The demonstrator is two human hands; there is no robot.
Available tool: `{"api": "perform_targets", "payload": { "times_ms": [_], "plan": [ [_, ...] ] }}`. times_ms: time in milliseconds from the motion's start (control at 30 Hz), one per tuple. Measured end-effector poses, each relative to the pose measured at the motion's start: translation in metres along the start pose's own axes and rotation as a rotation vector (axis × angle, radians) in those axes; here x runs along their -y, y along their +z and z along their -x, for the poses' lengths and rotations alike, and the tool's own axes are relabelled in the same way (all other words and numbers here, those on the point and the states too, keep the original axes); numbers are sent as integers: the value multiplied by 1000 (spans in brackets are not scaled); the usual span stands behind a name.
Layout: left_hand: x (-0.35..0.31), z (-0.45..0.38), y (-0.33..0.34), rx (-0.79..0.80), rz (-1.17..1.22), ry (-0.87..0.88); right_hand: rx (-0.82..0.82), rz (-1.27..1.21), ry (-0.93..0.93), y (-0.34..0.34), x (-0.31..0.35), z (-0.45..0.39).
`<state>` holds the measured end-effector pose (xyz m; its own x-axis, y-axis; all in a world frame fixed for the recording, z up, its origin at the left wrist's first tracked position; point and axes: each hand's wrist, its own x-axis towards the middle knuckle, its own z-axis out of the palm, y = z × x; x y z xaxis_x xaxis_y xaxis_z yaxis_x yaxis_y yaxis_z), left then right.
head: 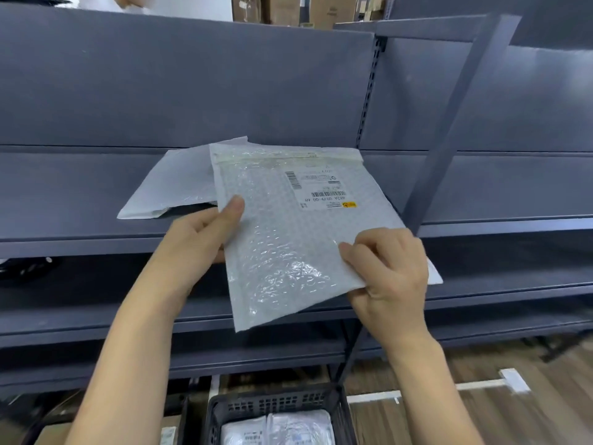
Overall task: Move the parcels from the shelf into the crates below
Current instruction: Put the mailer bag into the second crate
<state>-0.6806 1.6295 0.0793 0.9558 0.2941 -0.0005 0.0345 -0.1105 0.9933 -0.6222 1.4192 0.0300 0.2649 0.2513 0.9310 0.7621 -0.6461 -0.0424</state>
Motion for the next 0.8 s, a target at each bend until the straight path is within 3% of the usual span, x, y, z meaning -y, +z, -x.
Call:
{"api": "perform_targets", "payload": {
  "times_ms": [133,233,333,467,567,733,800],
  "plan": [
    [4,-1,2,-23,26,31,5,-26,4,6,-1,8],
    [9,-2,4,-49,83,50,118,-54,66,9,-4,16],
    [16,-3,3,-66,137,64,313,-50,161,12,-10,26],
    [24,-6,-2,-78,102,91,701,-24,197,9,-22,40],
    [25,-5,-5,-100,-191,190,735,20,203,6,-30,44],
    [23,-7,6,-30,-867,351,416,59,265,-1,-24,24],
    [24,-10,19,-20,-1103,424,394,61,251,-1,-22,20]
  ]
}}
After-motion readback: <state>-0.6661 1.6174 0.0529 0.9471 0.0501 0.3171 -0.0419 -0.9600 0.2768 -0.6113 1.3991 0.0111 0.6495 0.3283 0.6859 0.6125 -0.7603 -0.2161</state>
